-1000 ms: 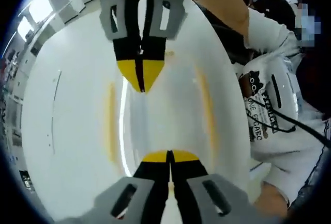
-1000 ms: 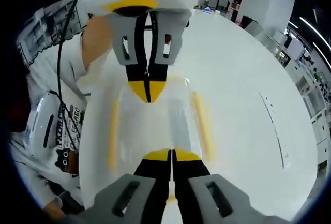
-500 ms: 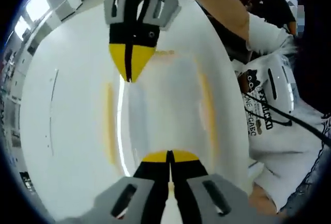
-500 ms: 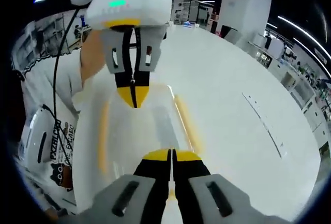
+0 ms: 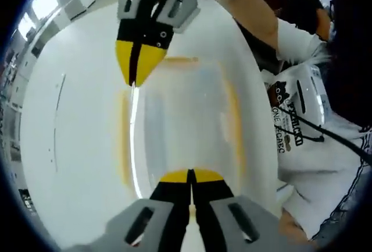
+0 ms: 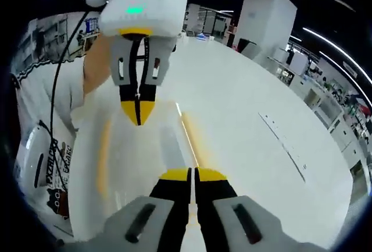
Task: Snap each plastic latch of the storage box into its locked position after aligning the lid with the box until every specified latch is closed and the lid sits flush.
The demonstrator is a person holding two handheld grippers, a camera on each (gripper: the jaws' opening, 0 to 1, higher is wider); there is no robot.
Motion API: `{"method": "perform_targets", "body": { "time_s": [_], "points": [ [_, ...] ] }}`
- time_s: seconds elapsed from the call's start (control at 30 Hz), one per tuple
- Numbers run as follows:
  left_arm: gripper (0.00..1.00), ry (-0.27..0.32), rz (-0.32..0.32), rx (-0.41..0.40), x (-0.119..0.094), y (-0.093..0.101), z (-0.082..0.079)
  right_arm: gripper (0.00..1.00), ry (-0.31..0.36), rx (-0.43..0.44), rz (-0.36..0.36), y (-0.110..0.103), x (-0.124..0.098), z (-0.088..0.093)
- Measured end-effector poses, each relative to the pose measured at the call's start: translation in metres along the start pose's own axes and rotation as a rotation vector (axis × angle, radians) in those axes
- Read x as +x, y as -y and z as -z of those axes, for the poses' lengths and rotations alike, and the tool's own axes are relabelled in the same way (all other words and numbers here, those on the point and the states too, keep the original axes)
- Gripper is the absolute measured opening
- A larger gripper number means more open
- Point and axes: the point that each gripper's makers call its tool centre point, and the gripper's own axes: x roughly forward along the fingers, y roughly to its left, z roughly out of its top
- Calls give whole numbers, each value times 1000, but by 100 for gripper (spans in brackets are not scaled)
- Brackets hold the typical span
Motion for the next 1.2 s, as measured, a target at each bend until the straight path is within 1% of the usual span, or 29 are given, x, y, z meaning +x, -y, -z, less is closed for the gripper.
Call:
{"method": "perform_targets", "body": {
  "time_s": [0.03,0.07,0.2,0.33,0.47,0.53,0.63,0.8,0.87,0.93,1.0,1.1,1.2],
  "points": [
    [0,-3,1,-1,0,0,0,1,20,21,3,2,-1,-1],
    [0,-5,2,-4,0,0,0,1,27,27,6,3,-1,-1],
    [0,-5,-8,-18,-1,2,3,3,24,25,21,6,1,3],
    [0,-20,-18,-38,0,4,5,9,39,30,31,7,0,0],
    [0,-41,-36,-40,0,7,8,9,52,11,36,7,0,-5],
    [0,-52,-44,-47,-1,7,9,9,62,-5,28,6,4,-9],
    [0,-59,-53,-52,-1,9,13,9,55,-47,38,8,11,-14],
    [0,-41,-60,-60,-2,9,17,11,52,-80,49,14,17,-24],
    [0,-35,-64,-54,-2,11,18,11,52,-74,44,17,19,-28],
    [0,-30,-63,-61,-2,10,18,10,48,-62,31,18,20,-29],
    [0,-30,-61,-74,-2,10,17,6,44,-42,21,20,22,-30],
    [0,-33,-66,-83,-1,10,16,3,18,-50,5,20,24,-27],
    [0,-38,-73,-82,0,10,15,1,-14,-55,-21,21,29,-24]
  ]
}}
